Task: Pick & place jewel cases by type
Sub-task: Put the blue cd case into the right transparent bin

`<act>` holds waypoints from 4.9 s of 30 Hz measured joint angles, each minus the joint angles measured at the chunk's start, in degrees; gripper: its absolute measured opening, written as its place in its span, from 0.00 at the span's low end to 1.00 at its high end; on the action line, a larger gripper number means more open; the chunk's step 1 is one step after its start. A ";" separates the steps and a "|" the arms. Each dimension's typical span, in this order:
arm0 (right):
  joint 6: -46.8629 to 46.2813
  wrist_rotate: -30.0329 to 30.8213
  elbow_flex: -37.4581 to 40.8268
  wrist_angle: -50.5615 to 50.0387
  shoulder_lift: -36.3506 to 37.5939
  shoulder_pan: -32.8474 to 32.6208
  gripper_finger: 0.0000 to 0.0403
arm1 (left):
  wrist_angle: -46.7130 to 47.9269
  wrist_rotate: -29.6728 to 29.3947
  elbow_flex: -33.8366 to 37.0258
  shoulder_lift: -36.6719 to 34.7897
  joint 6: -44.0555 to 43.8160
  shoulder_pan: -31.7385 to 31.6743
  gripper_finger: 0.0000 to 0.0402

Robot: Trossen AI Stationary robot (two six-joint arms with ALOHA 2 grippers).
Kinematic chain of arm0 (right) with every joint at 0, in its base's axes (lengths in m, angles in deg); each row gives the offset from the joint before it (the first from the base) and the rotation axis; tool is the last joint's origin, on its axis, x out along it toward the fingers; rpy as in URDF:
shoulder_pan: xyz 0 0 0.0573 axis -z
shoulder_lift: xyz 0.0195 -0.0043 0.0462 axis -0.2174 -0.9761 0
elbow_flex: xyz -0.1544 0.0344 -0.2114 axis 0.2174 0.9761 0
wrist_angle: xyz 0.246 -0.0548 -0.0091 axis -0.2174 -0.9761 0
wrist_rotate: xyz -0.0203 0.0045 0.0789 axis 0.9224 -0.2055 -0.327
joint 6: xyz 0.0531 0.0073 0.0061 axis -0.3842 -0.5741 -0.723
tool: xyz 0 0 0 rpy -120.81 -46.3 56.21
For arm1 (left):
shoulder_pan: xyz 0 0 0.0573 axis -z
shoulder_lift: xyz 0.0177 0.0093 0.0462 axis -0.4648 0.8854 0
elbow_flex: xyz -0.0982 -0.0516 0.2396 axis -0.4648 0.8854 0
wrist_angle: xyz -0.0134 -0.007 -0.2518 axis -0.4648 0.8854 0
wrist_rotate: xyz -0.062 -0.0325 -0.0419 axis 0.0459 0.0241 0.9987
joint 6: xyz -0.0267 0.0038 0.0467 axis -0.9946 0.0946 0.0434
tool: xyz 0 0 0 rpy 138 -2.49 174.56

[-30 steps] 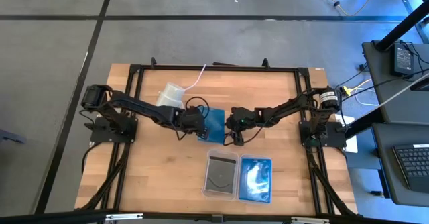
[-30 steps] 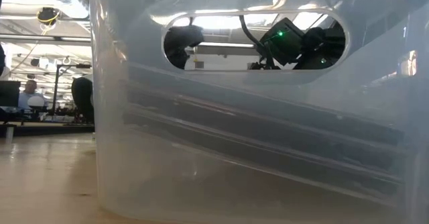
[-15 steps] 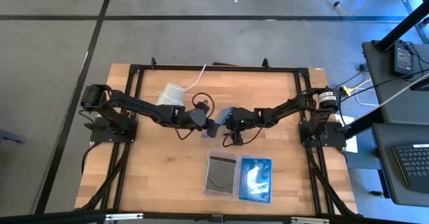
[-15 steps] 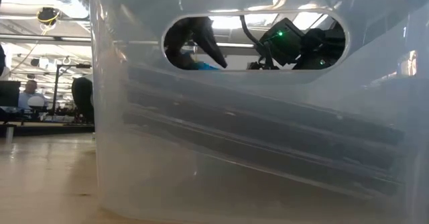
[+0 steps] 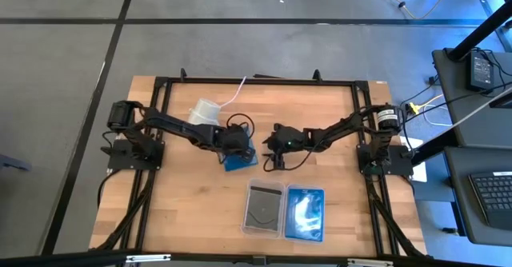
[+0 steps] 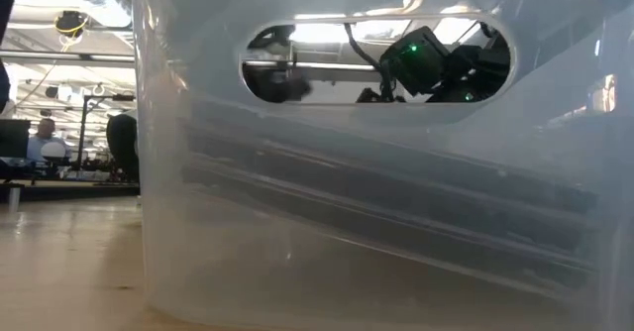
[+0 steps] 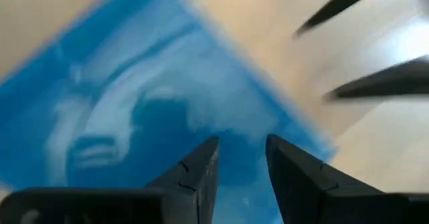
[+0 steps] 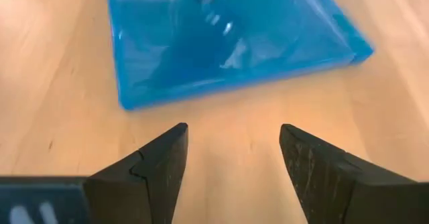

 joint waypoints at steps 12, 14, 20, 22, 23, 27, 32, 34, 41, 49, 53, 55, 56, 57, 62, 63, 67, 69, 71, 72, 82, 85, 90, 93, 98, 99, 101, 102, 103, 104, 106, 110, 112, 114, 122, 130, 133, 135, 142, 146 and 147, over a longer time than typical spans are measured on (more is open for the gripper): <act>0.09 -1.31 0.00 -1.98 0.22 -0.24 0.60 | 12.61 12.33 -2.17 -0.71 0.14 1.50 0.23; 0.11 -1.48 0.00 -2.06 0.26 -0.26 0.60 | 18.08 12.11 -2.61 -0.95 -1.86 2.39 0.22; -0.12 -1.51 -0.08 -1.38 0.30 -0.24 0.60 | 21.88 11.09 -1.54 -0.66 -8.63 4.84 0.19; -0.15 -1.53 -0.09 -1.29 0.35 -0.24 0.60 | 21.93 11.87 -0.34 -0.30 -9.93 5.01 0.18; -0.13 -1.53 -0.09 -1.34 0.36 -0.24 0.60 | 22.20 11.91 0.21 -0.30 -10.31 5.07 0.18; 0.45 -1.60 -0.09 -1.56 0.37 -0.24 0.60 | 21.80 7.56 1.96 -0.30 -11.37 4.82 0.16; 0.99 -1.82 -0.09 -1.75 0.37 -0.24 0.60 | 16.75 7.43 4.36 -0.60 -8.45 2.57 0.15; 0.53 -2.19 -0.09 -1.75 0.37 -0.24 0.60 | 15.34 8.08 5.06 -0.65 -7.08 1.66 0.15; -11.07 5.53 -0.11 -2.44 0.17 2.78 0.60 | 15.41 8.63 4.90 -0.49 -4.43 -0.32 0.15; -35.12 -18.59 -0.24 -1.79 0.15 10.51 0.60 | 13.19 7.34 5.07 -0.41 1.76 -0.46 0.15; -37.92 -18.75 -1.64 -3.20 -0.52 10.66 0.60 | 11.92 5.89 5.07 -0.36 4.96 -0.46 0.15; -39.31 -18.78 -3.91 -5.36 -1.76 10.07 0.60 | 10.58 5.14 5.14 -0.32 6.39 -0.47 0.15; -39.45 -18.78 -5.41 -6.63 -2.66 9.61 0.59 | 9.84 4.92 5.14 -0.28 7.24 -0.52 0.15; -39.26 -18.74 -6.98 -8.29 -3.48 9.15 0.58 | 9.11 4.66 5.18 -0.24 7.90 -0.54 0.15; -37.66 -18.29 -13.49 -17.81 -6.15 8.00 0.53 | 8.12 3.33 5.18 0.48 10.79 -0.57 0.15; -37.66 -18.15 -14.12 -18.65 -6.23 7.96 0.52 | 8.08 3.37 5.18 0.80 11.33 -0.57 0.15; -39.67 -21.17 -14.75 -18.29 -6.41 8.12 0.50 | 7.65 3.32 5.06 1.71 13.50 -0.57 0.15; -41.01 -23.64 -14.75 -16.75 -6.45 8.21 0.50 | 7.65 2.87 5.01 1.93 14.73 -0.57 0.15; -42.88 -25.80 -14.73 -15.55 -6.54 8.31 0.50 | 7.65 2.48 5.01 1.93 15.70 -0.54 0.15; -43.87 -26.17 -14.71 -15.28 -6.60 8.31 0.50 | 7.65 2.45 5.01 1.93 16.04 -0.54 0.15; -44.81 -30.16 -14.55 -14.50 -5.92 8.42 0.49 | 7.67 1.95 5.07 1.95 17.99 -0.54 0.15; -40.20 -33.42 -14.47 -15.17 -5.84 8.40 0.49 | 7.71 1.79 5.07 1.95 18.28 -0.54 0.15; -31.46 -36.00 -14.48 -19.13 -5.55 6.59 0.49 | 7.69 1.41 5.12 1.95 18.38 -0.54 0.15; -28.55 -36.86 -14.49 -19.44 -5.55 4.91 0.49 | 7.70 0.79 5.14 1.95 18.32 -0.54 0.15; -24.51 -35.36 -15.81 -2.12 -5.27 1.60 0.49 | 5.52 -1.49 5.14 2.36 18.06 -0.70 0.15; -24.30 -33.18 -15.76 -1.14 -4.88 1.54 0.49 | 5.11 -1.64 5.14 2.42 17.95 -0.69 0.15; -23.01 -29.56 -15.48 -0.82 -5.28 1.41 0.49 | 4.39 -1.81 5.14 2.48 17.48 -0.65 0.15; -21.95 -28.31 -15.11 -2.32 -5.84 1.09 0.49 | 4.02 -1.80 5.14 2.52 17.50 -0.65 0.15; -21.12 -27.98 -14.90 -3.61 -6.03 0.65 0.49 | 3.78 -1.75 5.14 2.52 17.71 -0.65 0.15; -20.76 -27.79 -14.99 -3.33 -5.90 0.40 0.49 | 3.67 -1.76 5.14 2.52 17.77 -0.65 0.15; -19.65 -27.48 -15.44 -3.66 -5.12 0.33 0.49 | 3.68 -1.48 5.14 2.52 17.80 -0.65 0.15; -14.50 -21.18 -14.95 -10.63 -5.68 0.94 0.49 | 3.80 -1.54 5.12 2.52 20.61 -0.54 0.15; -11.42 -17.55 -15.14 -11.72 -5.48 0.65 0.49 | 3.76 -2.15 5.12 2.52 22.82 -0.11 0.15; -8.66 -14.95 -15.19 -14.35 -5.29 0.30 0.49 | 3.65 -2.74 5.10 2.52 25.15 0.27 0.15; 1.49 -6.81 -15.30 -19.58 -5.18 -1.64 0.49 | 3.77 -3.51 5.07 2.17 26.43 0.92 0.15; -5.67 3.73 -15.47 -28.13 -4.79 -2.62 0.49 | 4.18 -3.13 5.23 -0.95 26.53 1.31 0.15; -8.33 5.52 -15.49 -29.44 -4.75 -2.62 0.49 | 4.25 -2.90 5.23 -2.26 27.66 1.38 0.15; -9.45 5.94 -15.49 -30.09 -4.70 -2.58 0.49 | 4.22 -2.31 5.23 -3.56 27.83 1.38 0.15; -10.66 6.46 -15.49 -31.17 -4.59 -2.51 0.45 | 3.96 -0.76 5.23 -7.86 31.86 1.94 0.15; -10.13 7.05 -15.49 -31.18 -4.59 -2.49 0.45 | 2.21 -0.29 5.14 -8.28 33.45 3.24 0.15; -9.42 7.77 -15.49 -31.33 -4.59 -2.51 0.45 | 2.04 0.42 5.14 -8.21 33.45 3.39 0.15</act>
